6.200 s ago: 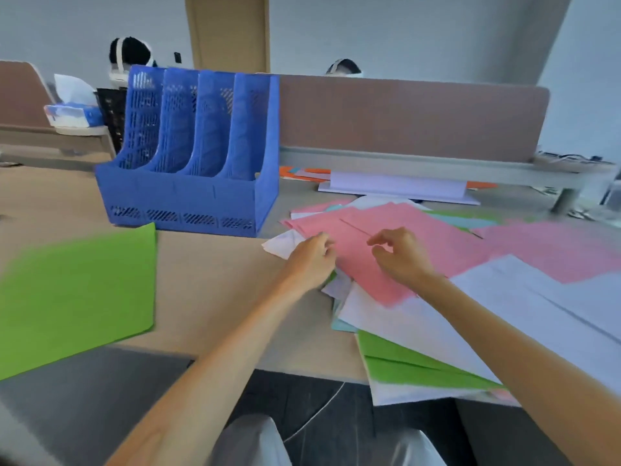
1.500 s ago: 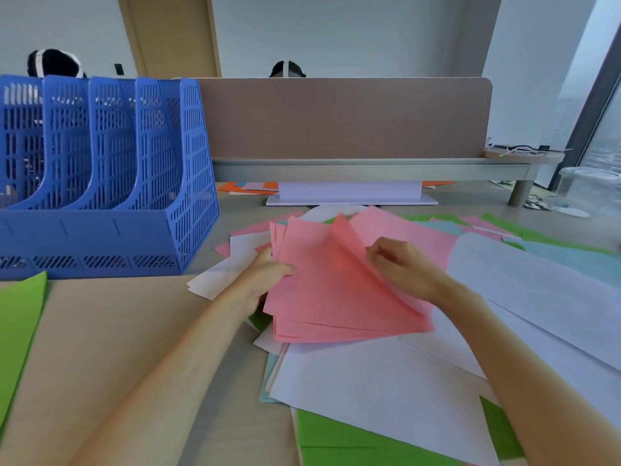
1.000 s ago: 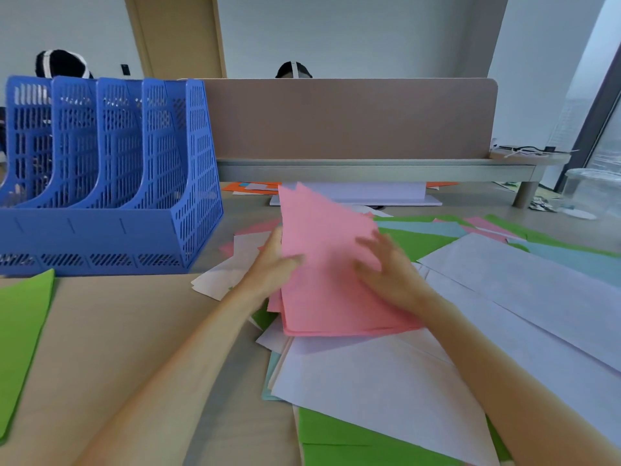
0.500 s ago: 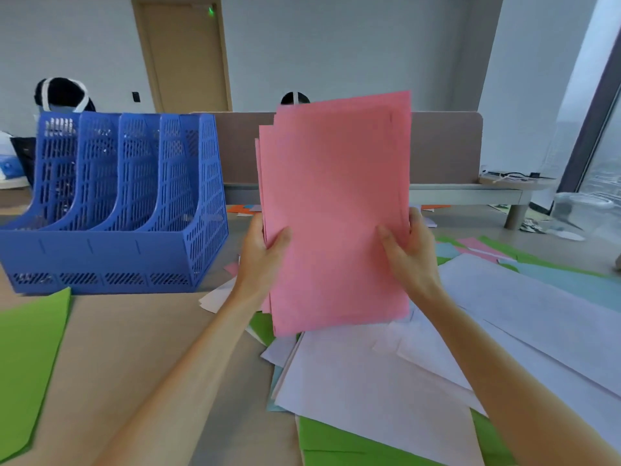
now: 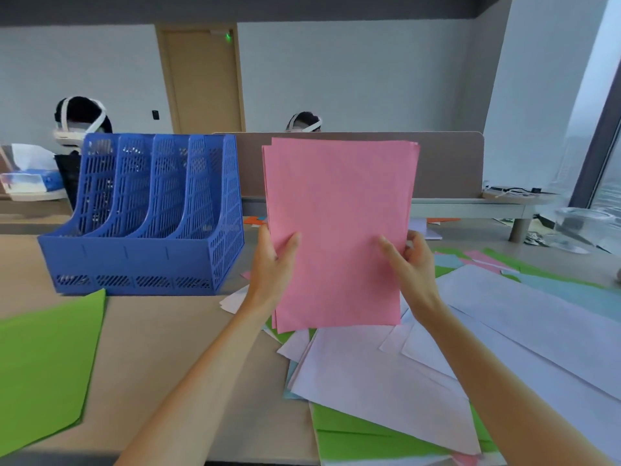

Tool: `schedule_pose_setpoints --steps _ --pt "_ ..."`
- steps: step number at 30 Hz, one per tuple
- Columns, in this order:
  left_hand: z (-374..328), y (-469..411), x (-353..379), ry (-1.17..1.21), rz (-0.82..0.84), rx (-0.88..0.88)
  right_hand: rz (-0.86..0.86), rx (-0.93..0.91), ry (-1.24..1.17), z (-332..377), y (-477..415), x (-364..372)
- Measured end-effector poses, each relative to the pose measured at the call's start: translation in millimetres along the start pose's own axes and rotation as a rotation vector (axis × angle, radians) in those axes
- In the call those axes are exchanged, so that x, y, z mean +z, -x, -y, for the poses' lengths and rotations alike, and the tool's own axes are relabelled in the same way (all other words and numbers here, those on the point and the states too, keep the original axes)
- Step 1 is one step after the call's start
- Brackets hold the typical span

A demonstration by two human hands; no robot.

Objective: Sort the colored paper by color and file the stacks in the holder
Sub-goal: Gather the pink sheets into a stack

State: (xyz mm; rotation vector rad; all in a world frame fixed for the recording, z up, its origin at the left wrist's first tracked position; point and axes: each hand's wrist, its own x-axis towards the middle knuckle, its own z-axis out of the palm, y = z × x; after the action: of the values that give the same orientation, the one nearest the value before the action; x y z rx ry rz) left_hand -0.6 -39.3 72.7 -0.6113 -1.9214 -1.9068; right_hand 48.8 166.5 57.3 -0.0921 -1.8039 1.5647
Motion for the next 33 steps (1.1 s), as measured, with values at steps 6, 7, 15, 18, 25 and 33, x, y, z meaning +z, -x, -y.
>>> schedule_pose_setpoints --steps 6,7,15,18,25,33 --pt "2.7 7.3 -1.9 0.049 -0.046 -0.024 -0.025 -0.025 0.017 -6.8 2.1 4.6" --pt "5.6 7.9 -2.2 0.05 -0.056 -0.036 -0.03 -0.012 0.024 -10.6 3.3 5.1" --pt "29.1 28.9 -10.2 -0.061 -0.012 -0.173 -0.059 0.05 0.129 -18.7 17.2 18.2" --pt "16.7 26.1 -29.0 -0.121 -0.084 -0.144 -0.021 0.022 0.144 -3.4 19.0 36.2" --pt "4.9 41.6 -117.9 -0.477 -0.139 -0.203 0.26 0.078 0.228 14.7 50.4 101.6" --pt "9.7 81.8 -217.0 -0.758 -0.198 -0.343 0.555 0.197 0.317 14.4 106.2 179.2"
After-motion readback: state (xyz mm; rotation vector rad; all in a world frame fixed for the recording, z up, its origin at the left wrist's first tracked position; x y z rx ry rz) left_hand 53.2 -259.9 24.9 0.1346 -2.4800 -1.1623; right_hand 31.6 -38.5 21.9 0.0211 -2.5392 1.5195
